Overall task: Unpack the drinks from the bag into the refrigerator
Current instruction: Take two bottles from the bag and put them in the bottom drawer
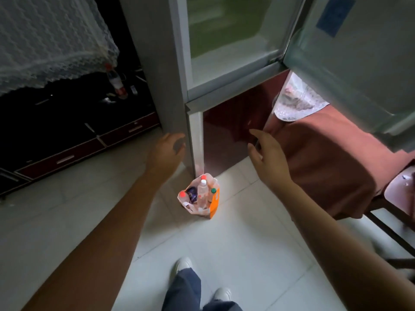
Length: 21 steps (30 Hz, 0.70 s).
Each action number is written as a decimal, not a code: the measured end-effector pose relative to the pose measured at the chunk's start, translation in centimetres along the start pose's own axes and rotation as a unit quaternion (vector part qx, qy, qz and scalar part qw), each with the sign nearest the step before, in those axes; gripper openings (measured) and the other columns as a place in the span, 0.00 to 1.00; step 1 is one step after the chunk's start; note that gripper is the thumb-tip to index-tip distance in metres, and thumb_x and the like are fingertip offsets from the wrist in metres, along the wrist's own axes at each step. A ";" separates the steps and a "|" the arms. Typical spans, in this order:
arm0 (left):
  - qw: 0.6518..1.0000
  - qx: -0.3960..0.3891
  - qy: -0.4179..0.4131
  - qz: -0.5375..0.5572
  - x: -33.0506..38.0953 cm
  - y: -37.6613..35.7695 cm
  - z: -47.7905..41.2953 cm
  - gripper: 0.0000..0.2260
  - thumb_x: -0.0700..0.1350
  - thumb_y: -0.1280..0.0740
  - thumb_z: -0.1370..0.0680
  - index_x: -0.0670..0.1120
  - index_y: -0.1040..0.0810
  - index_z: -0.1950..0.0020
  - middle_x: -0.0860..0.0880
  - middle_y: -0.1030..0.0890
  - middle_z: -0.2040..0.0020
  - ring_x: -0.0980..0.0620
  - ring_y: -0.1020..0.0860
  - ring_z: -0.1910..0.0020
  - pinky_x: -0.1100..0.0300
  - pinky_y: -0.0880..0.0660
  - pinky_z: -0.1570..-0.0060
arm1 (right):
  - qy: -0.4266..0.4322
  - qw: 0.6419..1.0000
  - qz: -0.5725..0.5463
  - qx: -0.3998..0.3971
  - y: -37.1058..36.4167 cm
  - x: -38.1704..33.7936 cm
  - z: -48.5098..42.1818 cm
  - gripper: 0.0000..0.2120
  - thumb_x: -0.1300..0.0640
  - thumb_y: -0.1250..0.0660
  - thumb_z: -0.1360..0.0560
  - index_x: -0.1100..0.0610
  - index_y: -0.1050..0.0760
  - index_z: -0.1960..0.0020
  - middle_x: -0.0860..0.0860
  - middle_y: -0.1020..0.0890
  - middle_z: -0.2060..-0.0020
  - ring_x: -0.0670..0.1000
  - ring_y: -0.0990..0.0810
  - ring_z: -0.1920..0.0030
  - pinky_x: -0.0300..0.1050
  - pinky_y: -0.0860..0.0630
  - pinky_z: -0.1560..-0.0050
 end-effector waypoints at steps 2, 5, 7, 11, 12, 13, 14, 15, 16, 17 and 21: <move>1.000 -0.001 0.018 -0.012 -0.9 -1.7 0.7 0.21 0.49 0.44 0.27 0.42 0.25 0.38 0.41 0.23 0.40 0.42 0.25 0.41 0.54 0.30 0.42 | 0.002 1.000 -0.007 -0.009 -1.3 1.2 0.6 0.21 0.52 0.44 0.26 0.60 0.30 0.37 0.58 0.23 0.41 0.58 0.25 0.41 0.49 0.29 0.41; 0.998 -0.020 0.043 -0.039 -3.6 -5.0 1.2 0.24 0.52 0.47 0.28 0.45 0.27 0.36 0.44 0.25 0.36 0.45 0.27 0.37 0.55 0.32 0.38 | -0.024 0.999 -0.020 -0.030 -4.5 3.2 1.0 0.19 0.53 0.43 0.24 0.59 0.30 0.35 0.58 0.25 0.37 0.58 0.27 0.37 0.49 0.31 0.37; 0.997 -0.031 0.051 -0.046 -6.0 -7.8 1.2 0.23 0.53 0.46 0.26 0.45 0.27 0.36 0.45 0.25 0.35 0.45 0.29 0.35 0.53 0.34 0.35 | -0.049 0.998 -0.026 -0.042 -7.6 5.3 1.1 0.18 0.55 0.41 0.23 0.58 0.32 0.34 0.57 0.27 0.35 0.57 0.29 0.34 0.51 0.33 0.34; 0.996 -0.038 0.050 -0.059 -11.8 -14.6 0.5 0.20 0.51 0.45 0.25 0.45 0.27 0.36 0.45 0.25 0.36 0.46 0.28 0.36 0.55 0.34 0.37 | -0.083 0.994 -0.030 -0.057 -15.9 10.3 1.7 0.19 0.55 0.41 0.23 0.56 0.33 0.33 0.55 0.29 0.33 0.56 0.31 0.33 0.51 0.34 0.32; 0.996 -0.041 0.049 -0.061 -13.5 -16.5 0.3 0.19 0.49 0.44 0.24 0.45 0.27 0.36 0.45 0.24 0.36 0.46 0.28 0.37 0.56 0.34 0.37 | -0.097 0.993 -0.026 -0.064 -18.4 11.7 2.0 0.19 0.54 0.41 0.23 0.55 0.34 0.33 0.55 0.29 0.32 0.56 0.31 0.33 0.51 0.34 0.32; 0.996 -0.044 0.048 -0.062 -15.3 -18.6 0.0 0.16 0.47 0.42 0.22 0.44 0.27 0.36 0.45 0.24 0.36 0.46 0.28 0.37 0.56 0.34 0.37 | -0.109 0.991 -0.023 -0.070 -20.9 13.2 2.2 0.19 0.54 0.41 0.23 0.54 0.34 0.33 0.54 0.30 0.32 0.55 0.31 0.33 0.51 0.34 0.32; 0.996 -0.046 0.046 -0.063 -17.1 -20.7 -0.2 0.15 0.45 0.41 0.22 0.43 0.27 0.36 0.44 0.24 0.36 0.46 0.28 0.37 0.55 0.33 0.37 | -0.116 0.990 -0.020 -0.075 -23.4 14.7 2.4 0.19 0.53 0.42 0.23 0.53 0.34 0.32 0.53 0.30 0.32 0.55 0.31 0.33 0.51 0.34 0.32; 0.996 -0.046 0.045 -0.063 -19.0 -22.8 -0.6 0.14 0.43 0.40 0.22 0.43 0.27 0.37 0.44 0.24 0.37 0.46 0.27 0.38 0.55 0.33 0.39 | -0.120 0.989 -0.020 -0.079 -25.8 16.1 2.6 0.19 0.53 0.42 0.22 0.54 0.34 0.32 0.53 0.30 0.32 0.54 0.31 0.33 0.51 0.33 0.33; 0.996 -0.045 0.047 -0.061 -20.7 -25.0 -0.8 0.14 0.43 0.40 0.22 0.42 0.26 0.37 0.43 0.23 0.38 0.45 0.26 0.39 0.55 0.31 0.41 | -0.119 0.989 -0.021 -0.081 -28.1 17.4 2.8 0.19 0.53 0.42 0.22 0.54 0.34 0.32 0.53 0.29 0.32 0.54 0.30 0.34 0.50 0.33 0.34; 0.996 -0.043 0.049 -0.058 -22.5 -27.0 -1.1 0.14 0.42 0.40 0.22 0.43 0.26 0.37 0.43 0.23 0.38 0.45 0.26 0.40 0.55 0.30 0.43 | -0.116 0.990 -0.023 -0.081 -30.3 18.7 2.9 0.19 0.54 0.42 0.22 0.54 0.34 0.33 0.54 0.29 0.33 0.54 0.30 0.34 0.49 0.32 0.35; 0.996 -0.025 0.069 -0.041 -28.5 -33.9 -2.1 0.14 0.43 0.39 0.23 0.45 0.25 0.38 0.46 0.23 0.40 0.46 0.25 0.42 0.56 0.29 0.47 | -0.092 0.993 -0.029 -0.066 -37.9 23.2 3.6 0.17 0.57 0.41 0.22 0.56 0.33 0.34 0.53 0.26 0.36 0.52 0.28 0.36 0.45 0.31 0.38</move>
Point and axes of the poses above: each hand's wrist, its own z-axis away from the middle knuckle, its own y-axis out of the back of the hand, x = y × z, the point moved 2 cm from there along -z, towards the middle knuckle
